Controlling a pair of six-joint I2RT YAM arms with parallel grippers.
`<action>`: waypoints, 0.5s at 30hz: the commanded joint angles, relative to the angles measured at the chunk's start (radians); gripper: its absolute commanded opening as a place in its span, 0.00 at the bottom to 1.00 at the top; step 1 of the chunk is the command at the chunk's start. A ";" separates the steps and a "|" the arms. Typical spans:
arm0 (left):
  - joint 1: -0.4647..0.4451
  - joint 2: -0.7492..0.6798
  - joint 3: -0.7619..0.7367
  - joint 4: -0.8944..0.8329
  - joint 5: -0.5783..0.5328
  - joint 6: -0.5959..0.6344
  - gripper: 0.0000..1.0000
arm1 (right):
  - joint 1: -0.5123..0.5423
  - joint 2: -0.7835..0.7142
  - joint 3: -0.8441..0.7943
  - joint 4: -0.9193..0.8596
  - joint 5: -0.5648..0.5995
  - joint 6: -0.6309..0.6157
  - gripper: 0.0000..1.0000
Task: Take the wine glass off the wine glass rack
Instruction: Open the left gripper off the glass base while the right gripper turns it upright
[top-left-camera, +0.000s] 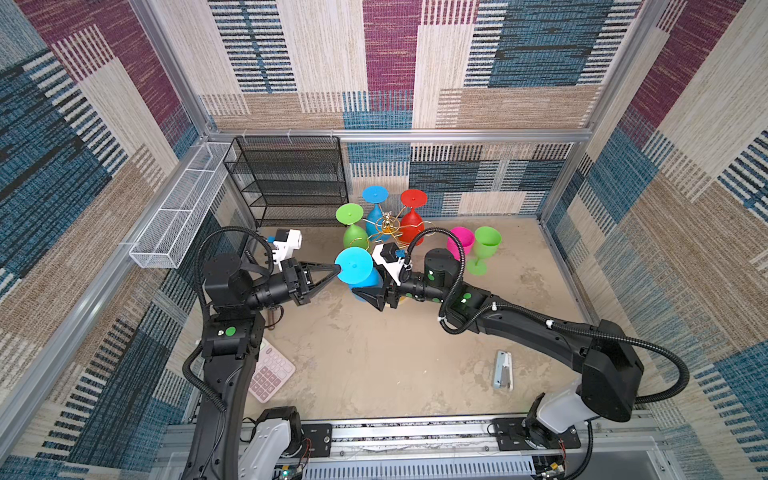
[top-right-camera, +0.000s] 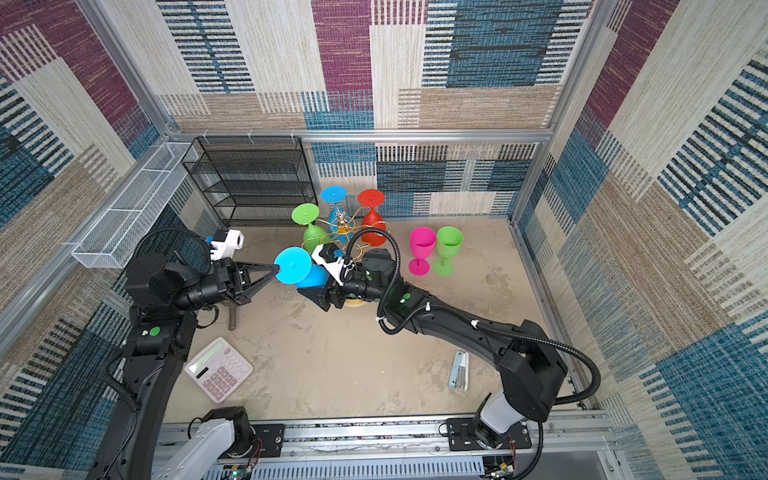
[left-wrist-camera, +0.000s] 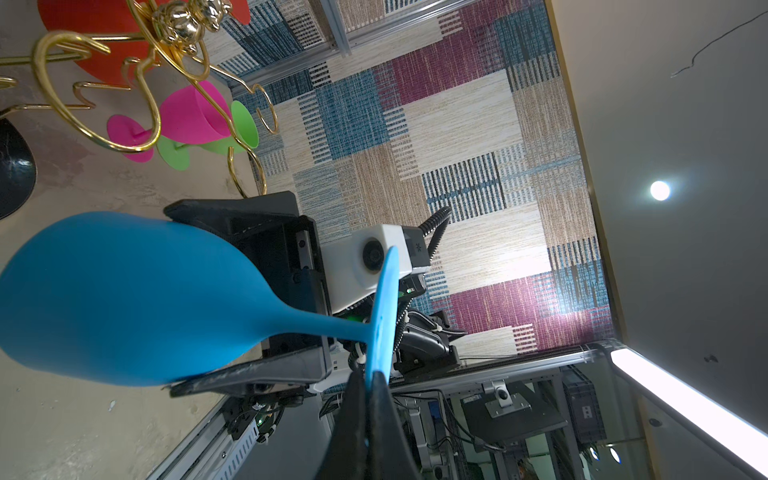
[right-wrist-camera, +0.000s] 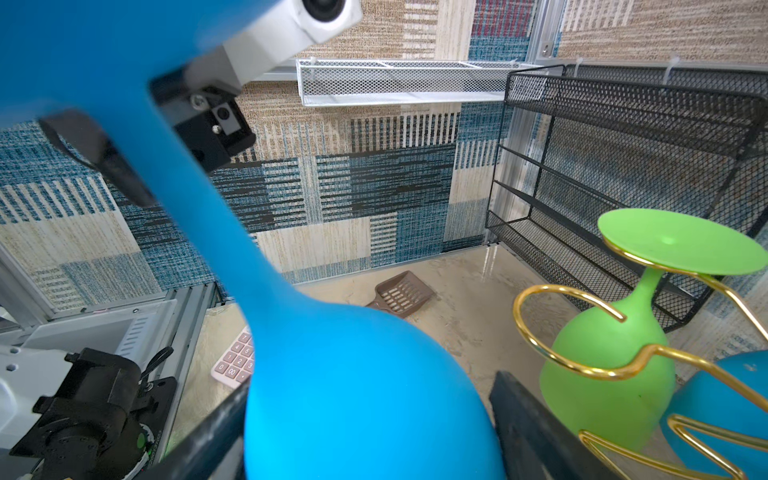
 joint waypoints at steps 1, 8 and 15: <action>0.001 0.002 -0.001 0.082 0.004 -0.027 0.00 | 0.002 -0.019 0.008 -0.010 -0.005 0.015 0.79; 0.001 0.010 -0.001 0.125 0.003 -0.057 0.00 | 0.002 -0.040 0.004 -0.035 -0.011 0.025 0.73; 0.000 0.006 -0.001 0.142 -0.018 -0.036 0.21 | 0.003 -0.047 0.072 -0.148 0.017 0.064 0.70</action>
